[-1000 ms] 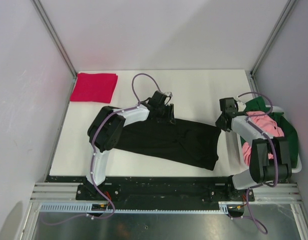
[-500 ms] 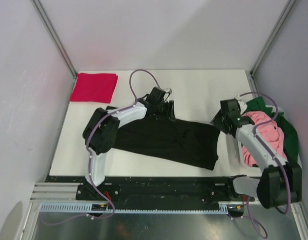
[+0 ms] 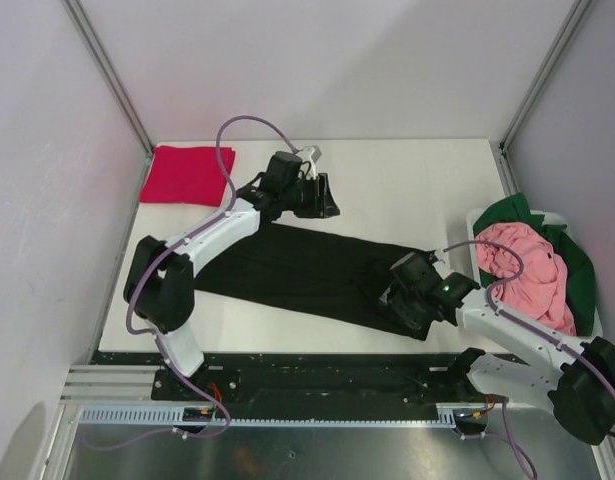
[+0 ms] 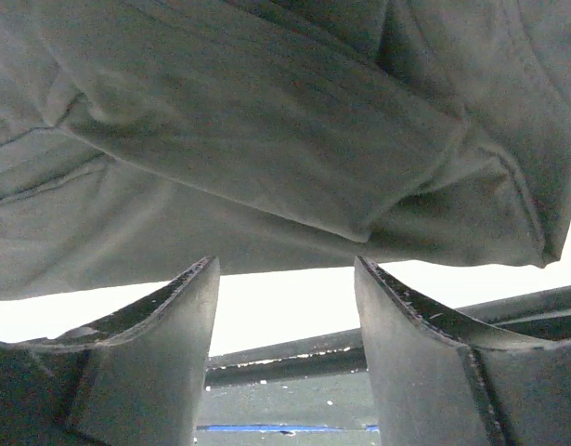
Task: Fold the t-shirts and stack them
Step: Rotate the tshirt 85 degrees
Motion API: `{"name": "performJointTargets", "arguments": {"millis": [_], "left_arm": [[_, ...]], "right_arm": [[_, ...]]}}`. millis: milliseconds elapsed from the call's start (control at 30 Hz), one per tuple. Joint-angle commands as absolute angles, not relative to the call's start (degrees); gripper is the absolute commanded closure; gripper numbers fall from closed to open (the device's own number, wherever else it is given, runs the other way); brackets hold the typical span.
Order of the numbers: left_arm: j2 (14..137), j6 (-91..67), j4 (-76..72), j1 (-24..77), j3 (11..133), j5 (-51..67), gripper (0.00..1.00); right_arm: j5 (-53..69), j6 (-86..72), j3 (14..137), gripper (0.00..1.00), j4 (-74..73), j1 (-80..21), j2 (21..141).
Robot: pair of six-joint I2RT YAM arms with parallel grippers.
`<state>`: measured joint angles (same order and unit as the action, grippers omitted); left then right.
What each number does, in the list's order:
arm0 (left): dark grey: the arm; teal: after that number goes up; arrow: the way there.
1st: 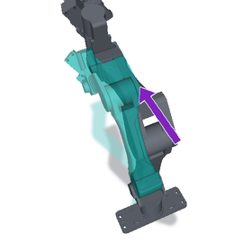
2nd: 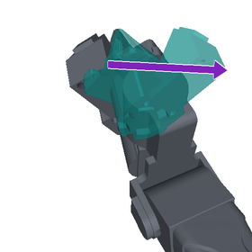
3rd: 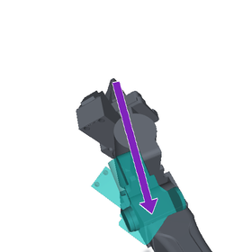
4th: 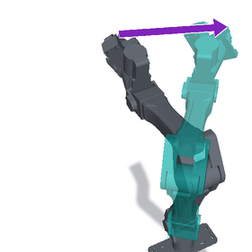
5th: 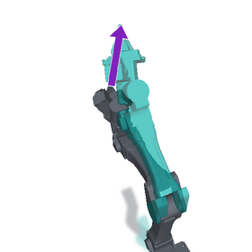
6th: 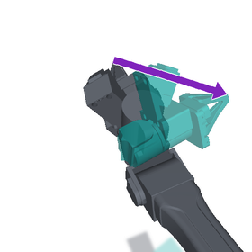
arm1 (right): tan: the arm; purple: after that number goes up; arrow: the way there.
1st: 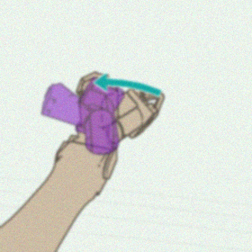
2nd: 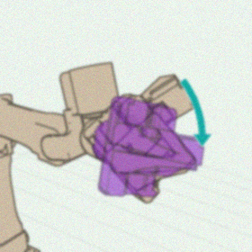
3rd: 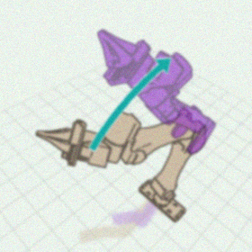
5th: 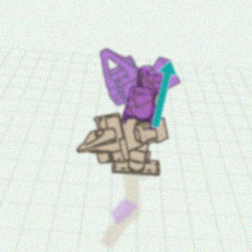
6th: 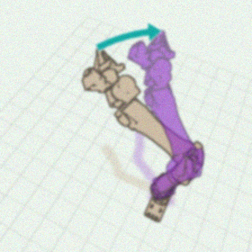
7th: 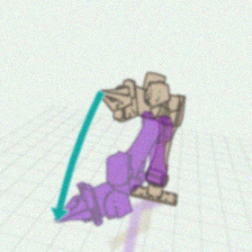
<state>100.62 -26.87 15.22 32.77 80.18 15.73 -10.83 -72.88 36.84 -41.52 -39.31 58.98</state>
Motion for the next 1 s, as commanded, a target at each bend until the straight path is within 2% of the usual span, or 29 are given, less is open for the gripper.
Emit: {"name": "performJointTargets", "arguments": {"millis": [0,233,567,767,967], "left_arm": [[96.9,-25.4,15.3,31.5,78.7,17.1,0.46],[95.2,-25.3,15.3,30.1,76.7,17.3,0.46],[94.7,-25.5,15.3,29.8,75.2,17.5,0.46],[93.8,-25.3,15.2,29.8,74.4,17.3,0.46],[91.8,-25.0,15.2,29.8,71.6,16.8,0.46]], "right_arm": [[-11.7,-85.4,35.0,0.34,-42.2,-41.7,59.9],[-12.1,-92.7,29.7,0.30,-42.1,-41.9,56.0],[-14.9,-94.2,25.8,0.30,-41.4,-39.2,52.5],[-18.1,-89.4,24.8,0.40,-39.3,-33.5,52.4],[-16.1,-74.9,25.0,0.49,-27.5,-19.1,55.5]]}}
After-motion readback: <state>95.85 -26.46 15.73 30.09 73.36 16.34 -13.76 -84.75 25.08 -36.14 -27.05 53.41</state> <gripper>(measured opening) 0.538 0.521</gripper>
